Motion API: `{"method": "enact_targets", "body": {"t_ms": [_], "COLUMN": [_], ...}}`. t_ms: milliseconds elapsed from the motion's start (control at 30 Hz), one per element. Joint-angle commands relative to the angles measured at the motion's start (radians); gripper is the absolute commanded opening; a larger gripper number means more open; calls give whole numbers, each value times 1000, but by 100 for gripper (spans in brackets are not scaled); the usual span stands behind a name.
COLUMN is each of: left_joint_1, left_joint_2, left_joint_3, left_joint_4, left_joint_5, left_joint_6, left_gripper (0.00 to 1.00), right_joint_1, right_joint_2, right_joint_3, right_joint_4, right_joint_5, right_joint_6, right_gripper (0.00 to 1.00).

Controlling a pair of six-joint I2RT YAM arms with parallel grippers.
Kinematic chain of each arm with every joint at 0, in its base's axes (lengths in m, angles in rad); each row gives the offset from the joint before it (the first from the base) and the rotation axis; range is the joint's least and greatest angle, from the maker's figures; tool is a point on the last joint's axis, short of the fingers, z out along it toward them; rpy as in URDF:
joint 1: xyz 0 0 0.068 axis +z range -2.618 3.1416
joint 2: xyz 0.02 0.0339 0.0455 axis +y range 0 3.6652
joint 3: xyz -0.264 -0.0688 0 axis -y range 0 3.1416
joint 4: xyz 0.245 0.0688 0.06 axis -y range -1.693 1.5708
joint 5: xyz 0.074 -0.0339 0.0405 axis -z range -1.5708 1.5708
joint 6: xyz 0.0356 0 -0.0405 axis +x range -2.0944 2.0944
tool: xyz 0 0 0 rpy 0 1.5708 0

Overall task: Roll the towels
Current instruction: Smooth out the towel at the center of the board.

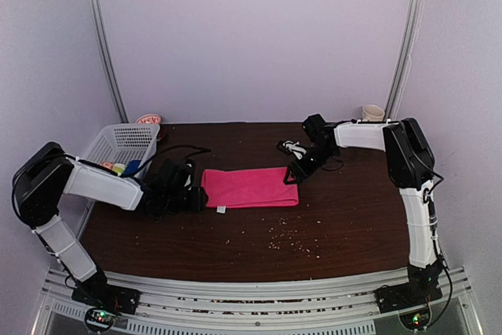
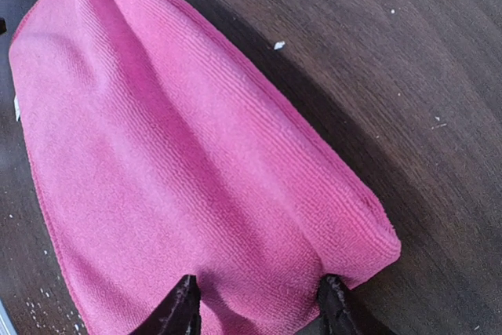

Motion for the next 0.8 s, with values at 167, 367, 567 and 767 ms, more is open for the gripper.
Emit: {"method": "enact_targets", "body": {"t_ms": [167,367,567,767], "left_joint_1": [66,133,150,159], "left_joint_2": [-48,95,204,216], "left_joint_3": [173,279,339,341], "left_joint_4": [-13,-11,-13,-3], "left_joint_5": [-10,125,196,202], "left_joint_6": [126,155,171,173], "left_gripper": [41,29,28,25], "right_joint_1": [12,12,12,11], "right_joint_2": [-71,-94,-76,-44], "right_joint_3": [54,77,106,92], "right_joint_4": [-85,-44,-42,-25], "right_joint_5": [-66,-59,-51,-42], "right_joint_6": [-35,-6,2,3], "right_gripper": [52,51,50,49]}}
